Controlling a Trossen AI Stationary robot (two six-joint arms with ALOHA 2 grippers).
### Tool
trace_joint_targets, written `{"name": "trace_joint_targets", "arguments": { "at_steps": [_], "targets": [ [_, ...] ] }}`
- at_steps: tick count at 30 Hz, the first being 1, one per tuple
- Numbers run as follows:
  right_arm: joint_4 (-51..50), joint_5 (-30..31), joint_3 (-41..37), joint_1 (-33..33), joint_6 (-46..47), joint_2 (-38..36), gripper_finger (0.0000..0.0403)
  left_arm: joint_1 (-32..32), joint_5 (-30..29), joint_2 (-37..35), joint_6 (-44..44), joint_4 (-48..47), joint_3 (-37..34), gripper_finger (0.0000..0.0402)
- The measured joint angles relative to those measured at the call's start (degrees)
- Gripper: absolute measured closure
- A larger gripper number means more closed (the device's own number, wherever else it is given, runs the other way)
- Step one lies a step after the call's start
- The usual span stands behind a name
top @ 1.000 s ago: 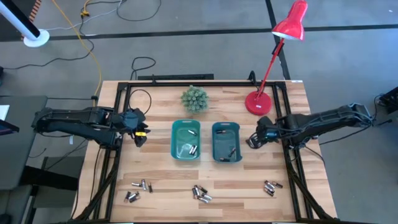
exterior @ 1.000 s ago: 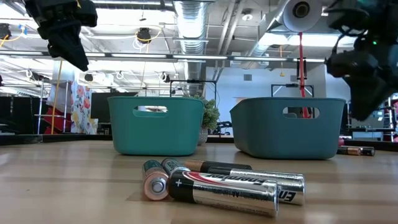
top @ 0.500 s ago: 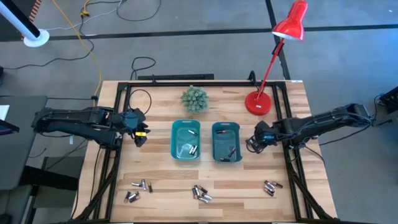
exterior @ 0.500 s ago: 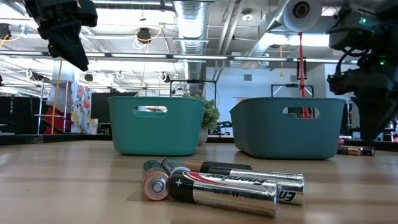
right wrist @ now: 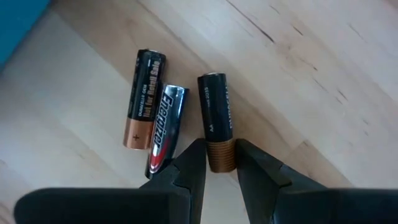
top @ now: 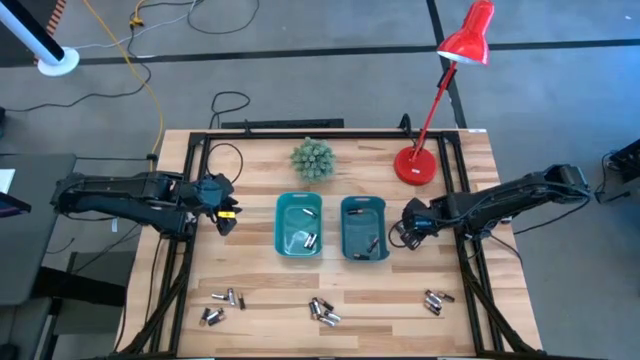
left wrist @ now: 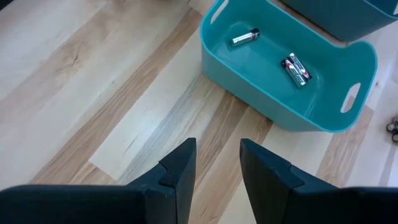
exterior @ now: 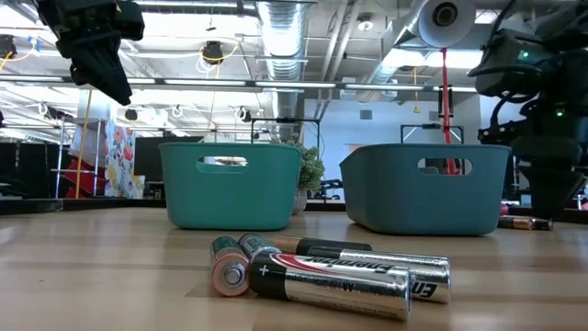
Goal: Sort batteries
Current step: Put the black battery into the blue bin
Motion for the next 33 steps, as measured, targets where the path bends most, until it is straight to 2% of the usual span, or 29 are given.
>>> {"name": "trace_joint_targets", "arguments": {
  "at_steps": [4,10,13,24,33],
  "targets": [
    [-0.06,-0.03,0.04,-1.02,-0.81,1.49,0.0302,0.00,0.00,0.00,-0.01,0.00,0.00,0.0281],
    [-0.19,-0.20,0.09,-1.35,-1.26,1.04,0.0370,0.00,-0.02,-0.01,0.01,0.00,0.00,0.0281],
    [-1.85,-0.41,0.70,-1.38,-0.67,-0.17,0.0391,0.00,-0.01,-0.01,0.01,-0.01,0.00,0.0281],
    [-16.29,0.10,9.29,0.22,3.36,-8.59,0.0393,0.00,0.00,0.00,1.35,-0.02,0.00,0.0281],
    [-26.60,4.16,25.02,0.15,2.81,-8.31,0.0393,0.00,0.00,0.00,1.03,-0.02,0.00,0.0281]
  ]
}}
